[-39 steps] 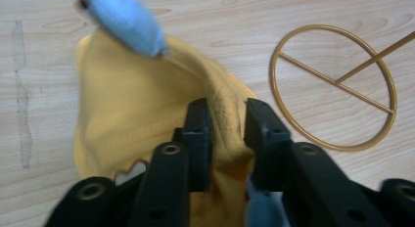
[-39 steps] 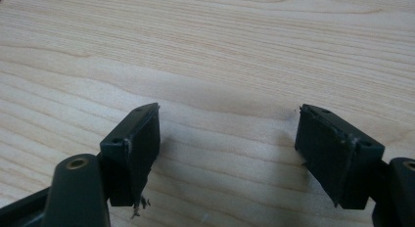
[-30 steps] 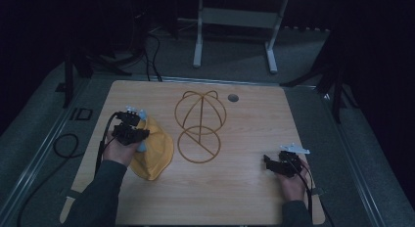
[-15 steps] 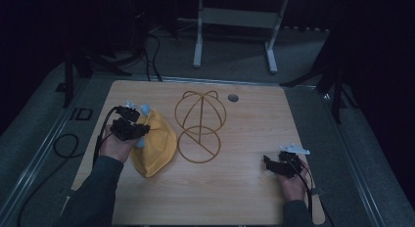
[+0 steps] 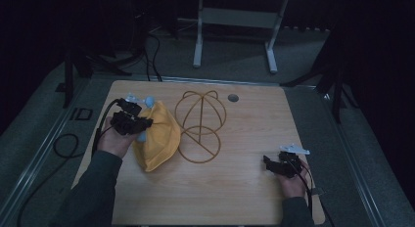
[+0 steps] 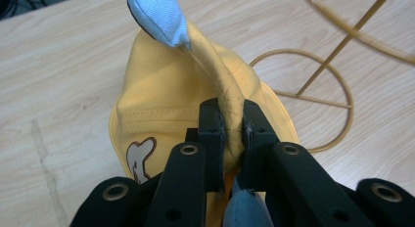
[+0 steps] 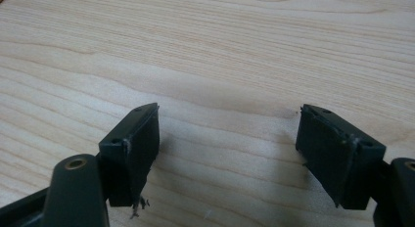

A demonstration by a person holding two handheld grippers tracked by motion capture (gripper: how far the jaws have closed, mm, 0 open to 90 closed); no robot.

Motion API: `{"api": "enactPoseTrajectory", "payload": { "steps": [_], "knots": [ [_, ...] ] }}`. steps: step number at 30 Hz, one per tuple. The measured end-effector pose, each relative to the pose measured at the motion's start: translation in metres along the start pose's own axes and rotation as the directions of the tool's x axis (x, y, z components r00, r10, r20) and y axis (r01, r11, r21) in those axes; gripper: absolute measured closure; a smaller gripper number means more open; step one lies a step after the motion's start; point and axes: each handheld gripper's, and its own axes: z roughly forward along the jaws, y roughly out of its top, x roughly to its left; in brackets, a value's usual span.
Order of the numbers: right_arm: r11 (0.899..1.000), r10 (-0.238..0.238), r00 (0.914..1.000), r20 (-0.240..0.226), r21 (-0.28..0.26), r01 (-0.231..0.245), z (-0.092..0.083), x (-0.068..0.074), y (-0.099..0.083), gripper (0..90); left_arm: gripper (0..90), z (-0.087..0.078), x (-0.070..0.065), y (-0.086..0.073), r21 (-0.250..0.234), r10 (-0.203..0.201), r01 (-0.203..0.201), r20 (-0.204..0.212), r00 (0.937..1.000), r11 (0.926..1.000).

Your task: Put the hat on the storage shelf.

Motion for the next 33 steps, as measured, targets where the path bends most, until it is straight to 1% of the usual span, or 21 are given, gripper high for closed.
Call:
{"api": "enactPoseTrajectory", "payload": {
  "steps": [4,7,9,11,14,17,20,22,23,24,27,30,31,32,33],
  "knots": [
    [1.000,0.000,1.0000,-0.001,0.000,0.000,0.000,0.000,0.000,24.1,82.3,-0.004,0.002,0.005,-0.023,0.036,-0.035,0.021,0.9991,0.9991],
    [1.000,0.000,1.0000,-0.004,0.001,0.000,0.000,0.000,0.000,23.8,82.3,-0.007,0.005,0.008,-0.040,0.045,-0.043,0.036,0.9983,0.9983],
    [1.000,-0.003,1.0000,-0.007,0.001,0.003,0.000,0.000,0.000,23.8,82.2,-0.010,0.006,0.010,-0.046,0.061,-0.059,0.044,0.9972,0.9972],
    [1.000,-0.007,0.9999,-0.011,0.001,0.007,0.000,0.000,0.000,23.8,82.2,-0.013,0.007,0.012,-0.064,0.082,-0.079,0.052,0.9953,0.9949],
    [1.000,-0.009,0.9999,-0.013,0.001,0.009,0.000,0.000,0.000,23.8,82.2,-0.017,0.008,0.016,-0.095,0.123,-0.116,0.073,0.9897,0.9887],
    [1.000,-0.011,0.9998,-0.017,0.001,0.011,0.000,0.000,0.000,23.6,82.1,-0.020,0.010,0.021,-0.103,0.149,-0.140,0.087,0.9850,0.9847],
    [1.000,-0.012,0.9998,-0.018,0.001,0.012,0.000,0.000,0.000,23.6,82.1,-0.022,0.010,0.025,-0.110,0.162,-0.152,0.088,0.9827,0.9821],
    [1.000,-0.013,0.9997,-0.020,0.001,0.013,0.000,0.000,0.000,23.6,82.1,-0.023,0.011,0.027,-0.114,0.177,-0.165,0.097,0.9795,0.9796],
    [1.000,-0.014,0.9997,-0.021,0.001,0.014,0.000,0.000,0.000,23.6,82.1,-0.023,0.011,0.028,-0.113,0.185,-0.174,0.095,0.9781,0.9782],
    [1.000,-0.015,0.9997,-0.021,0.001,0.015,0.000,0.000,0.000,23.6,82.1,-0.023,0.011,0.028,-0.115,0.186,-0.175,0.095,0.9779,0.9779],
    [1.000,-0.015,0.9996,-0.022,0.000,0.015,0.000,0.000,0.000,23.6,82.0,-0.024,0.011,0.030,-0.114,0.209,-0.199,0.093,0.9734,0.9735],
    [1.000,-0.017,0.9996,-0.023,0.001,0.017,0.000,0.000,0.000,23.6,82.0,-0.025,0.012,0.032,-0.111,0.225,-0.215,0.090,0.9701,0.9702],
    [1.000,-0.017,0.9996,-0.024,0.001,0.017,0.000,0.000,0.000,23.6,82.0,-0.026,0.013,0.033,-0.118,0.229,-0.218,0.095,0.9687,0.9688],
    [1.000,-0.017,0.9996,-0.024,0.001,0.017,0.000,0.000,0.000,23.6,82.0,-0.026,0.013,0.033,-0.118,0.229,-0.218,0.095,0.9687,0.9688],
    [1.000,-0.020,0.9995,-0.025,0.001,0.020,0.001,0.000,0.001,23.6,82.0,-0.026,0.015,0.033,-0.126,0.235,-0.222,0.100,0.9669,0.9669]
  ]
}}
